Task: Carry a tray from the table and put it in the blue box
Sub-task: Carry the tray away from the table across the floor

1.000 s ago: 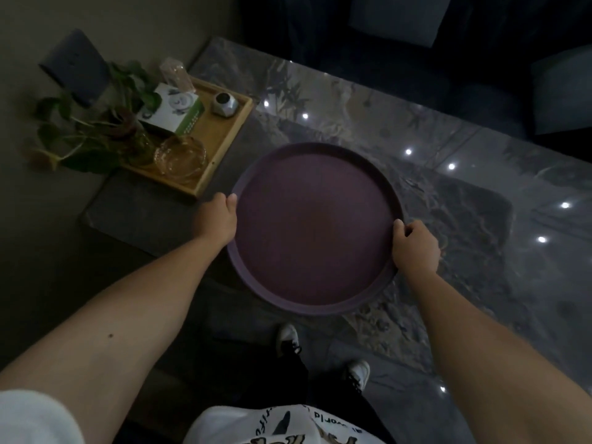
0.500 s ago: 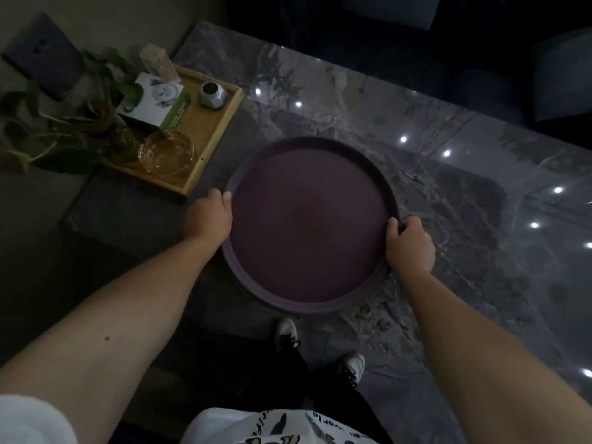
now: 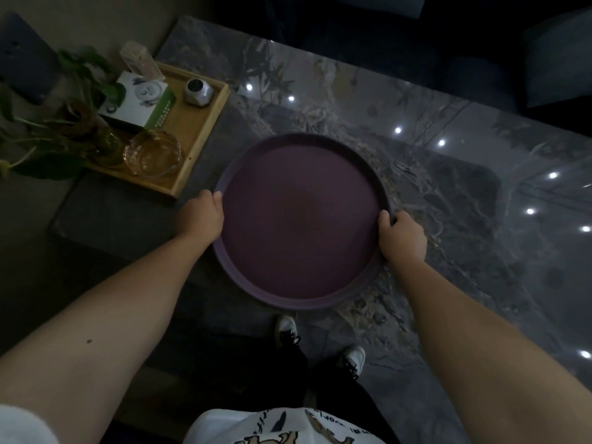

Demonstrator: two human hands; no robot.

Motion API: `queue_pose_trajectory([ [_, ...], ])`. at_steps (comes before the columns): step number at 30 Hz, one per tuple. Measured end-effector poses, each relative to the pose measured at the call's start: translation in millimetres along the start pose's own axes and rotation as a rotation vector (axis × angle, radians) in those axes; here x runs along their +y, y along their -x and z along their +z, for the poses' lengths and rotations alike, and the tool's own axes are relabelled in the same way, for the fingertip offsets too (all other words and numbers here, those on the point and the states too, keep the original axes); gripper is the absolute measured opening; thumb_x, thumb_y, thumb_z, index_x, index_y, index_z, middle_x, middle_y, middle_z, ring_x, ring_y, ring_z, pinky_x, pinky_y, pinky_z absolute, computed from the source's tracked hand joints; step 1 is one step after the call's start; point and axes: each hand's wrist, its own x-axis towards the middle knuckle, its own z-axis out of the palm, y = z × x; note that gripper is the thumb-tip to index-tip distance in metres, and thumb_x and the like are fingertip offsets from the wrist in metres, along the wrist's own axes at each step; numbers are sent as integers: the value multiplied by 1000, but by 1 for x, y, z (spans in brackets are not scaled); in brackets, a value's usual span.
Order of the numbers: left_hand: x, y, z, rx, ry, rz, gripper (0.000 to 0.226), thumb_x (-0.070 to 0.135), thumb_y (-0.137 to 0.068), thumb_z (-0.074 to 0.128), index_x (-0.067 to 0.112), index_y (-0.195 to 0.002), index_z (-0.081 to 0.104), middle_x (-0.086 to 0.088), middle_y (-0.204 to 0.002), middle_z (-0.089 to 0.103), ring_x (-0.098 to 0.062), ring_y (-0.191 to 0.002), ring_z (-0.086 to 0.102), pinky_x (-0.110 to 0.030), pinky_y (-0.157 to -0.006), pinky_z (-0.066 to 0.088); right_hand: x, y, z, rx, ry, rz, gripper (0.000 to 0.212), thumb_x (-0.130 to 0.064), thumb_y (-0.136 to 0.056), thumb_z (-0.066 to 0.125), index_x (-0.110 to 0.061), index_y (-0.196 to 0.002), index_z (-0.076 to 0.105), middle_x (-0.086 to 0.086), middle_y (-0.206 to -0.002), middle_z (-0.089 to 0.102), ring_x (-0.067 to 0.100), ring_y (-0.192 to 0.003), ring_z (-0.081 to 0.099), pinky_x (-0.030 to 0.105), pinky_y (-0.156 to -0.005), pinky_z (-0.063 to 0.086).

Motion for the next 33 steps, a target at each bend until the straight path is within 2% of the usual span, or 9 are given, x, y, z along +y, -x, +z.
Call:
queue_pose_trajectory([
  [5, 4, 2, -1, -64, 167, -24, 42, 46, -100, 25, 15, -91, 52, -7, -80, 55, -22, -69, 55, -40, -62, 45, 4, 0, -9, -9, -125, 18, 45, -50, -93, 41, -8, -84, 57, 11, -84, 62, 32, -81, 57, 36, -68, 41],
  [7, 10, 6, -6, -79, 225, -15, 40, 46, -99, 26, 18, -88, 51, -6, -80, 55, -21, -69, 55, -36, -57, 41, 10, 1, -19, -8, -174, 21, 44, -48, -93, 42, -8, -82, 56, 9, -80, 60, 30, -79, 55, 35, -67, 38],
  [10, 29, 15, -17, -54, 276, 56, 37, 45, -100, 27, 20, -82, 48, -4, -78, 54, -16, -65, 51, -30, -50, 29, 25, 5, -40, 25, -248, 29, 44, -47, -93, 44, -9, -74, 53, 5, -70, 57, 26, -72, 54, 33, -62, 34],
  [13, 59, 25, -29, -41, 313, 135, 39, 45, -99, 27, 18, -83, 49, -4, -77, 54, -19, -68, 52, -33, -53, 32, 46, 13, -68, 90, -315, 64, 41, -45, -92, 47, -11, -70, 52, 1, -66, 54, 24, -70, 52, 32, -61, 30],
  [15, 83, 34, -33, -46, 340, 218, 43, 46, -99, 27, 13, -84, 51, -5, -79, 55, -26, -73, 54, -37, -61, 36, 67, 20, -90, 145, -344, 92, 41, -45, -92, 49, -12, -67, 50, -1, -65, 52, 24, -70, 51, 32, -63, 30],
  [21, 175, 69, -24, -138, 440, 404, 45, 42, -100, 28, 8, -86, 52, -24, -100, 62, -37, -96, 57, -37, -74, 35, 148, 49, -151, 287, -445, 237, 41, -44, -92, 51, -10, -70, 54, 6, -75, 59, 27, -77, 52, 35, -69, 38],
  [23, 209, 86, -17, -166, 457, 466, 42, 41, -100, 28, 10, -83, 51, -22, -97, 62, -35, -94, 57, -36, -75, 36, 181, 61, -168, 337, -483, 294, 42, -45, -92, 51, -11, -68, 54, 7, -75, 59, 27, -76, 53, 35, -69, 40],
  [27, 277, 129, 1, -216, 431, 613, 44, 41, -100, 28, 11, -72, 46, -9, -77, 55, -30, -78, 54, -36, -66, 33, 254, 89, -194, 432, -516, 385, 41, -42, -94, 52, -9, -70, 56, 5, -69, 56, 28, -73, 52, 32, -65, 34],
  [33, 372, 209, 39, -275, 340, 805, 46, 40, -100, 26, 9, -74, 48, -12, -81, 57, -29, -79, 52, -36, -70, 34, 365, 127, -228, 527, -553, 513, 39, -42, -94, 53, -9, -75, 60, 10, -76, 61, 26, -78, 56, 34, -70, 38],
])
